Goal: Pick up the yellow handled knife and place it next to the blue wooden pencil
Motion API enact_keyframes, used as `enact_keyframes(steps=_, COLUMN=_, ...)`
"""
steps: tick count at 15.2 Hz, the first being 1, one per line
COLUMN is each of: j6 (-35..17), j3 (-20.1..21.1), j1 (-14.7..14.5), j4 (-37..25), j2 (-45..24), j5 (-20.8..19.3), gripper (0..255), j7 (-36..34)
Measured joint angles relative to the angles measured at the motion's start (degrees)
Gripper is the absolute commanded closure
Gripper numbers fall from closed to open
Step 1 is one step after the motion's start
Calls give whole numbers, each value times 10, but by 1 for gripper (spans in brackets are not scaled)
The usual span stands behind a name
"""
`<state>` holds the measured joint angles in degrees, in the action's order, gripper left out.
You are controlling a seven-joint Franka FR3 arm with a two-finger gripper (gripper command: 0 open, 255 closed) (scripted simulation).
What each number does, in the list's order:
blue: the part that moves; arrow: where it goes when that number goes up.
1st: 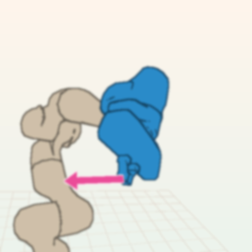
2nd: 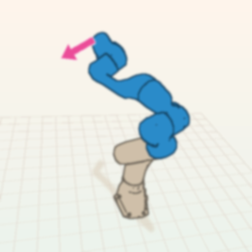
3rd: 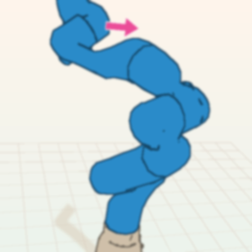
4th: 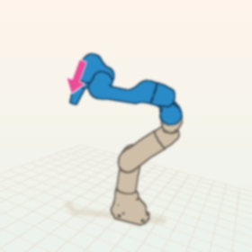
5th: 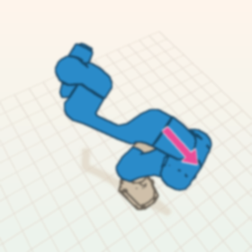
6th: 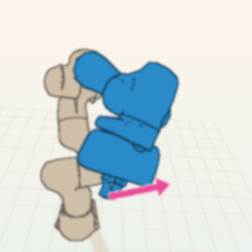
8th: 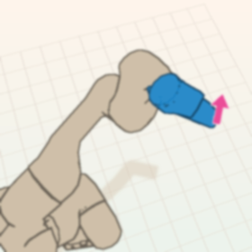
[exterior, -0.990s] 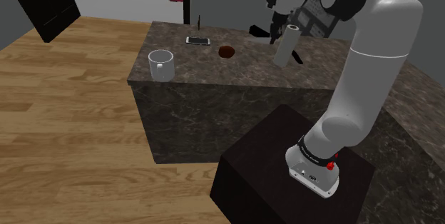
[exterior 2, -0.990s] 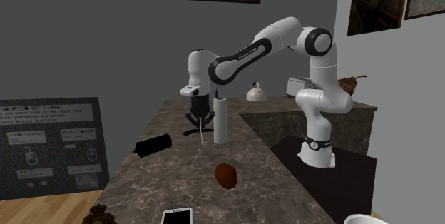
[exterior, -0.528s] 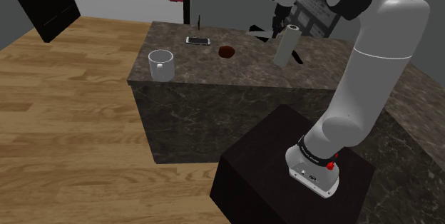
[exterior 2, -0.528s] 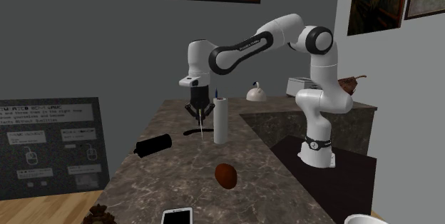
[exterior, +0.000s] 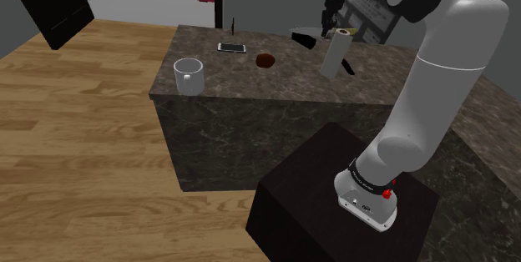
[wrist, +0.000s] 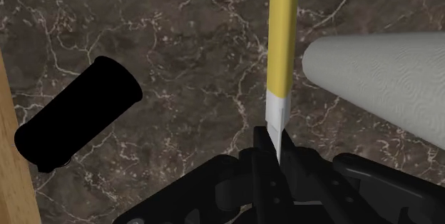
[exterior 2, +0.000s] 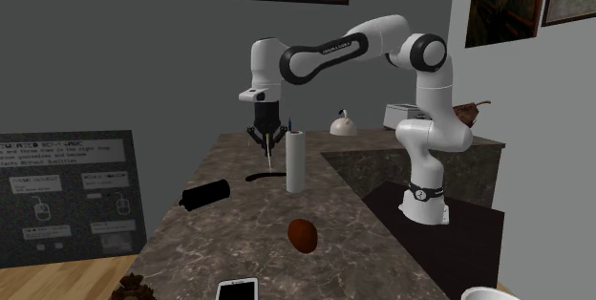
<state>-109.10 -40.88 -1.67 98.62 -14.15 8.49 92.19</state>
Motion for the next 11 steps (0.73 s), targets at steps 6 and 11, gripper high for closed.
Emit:
enact_keyframes(steps=6, j6=45, j3=-3, j1=1, j4=-38, j2=8, j5=-7, gripper=255, j7=-4)
enact_keyframes(steps=11, j6=80, j3=-5, j1=2, j4=-72, j2=12, j5=-10, gripper=255, j7=-5)
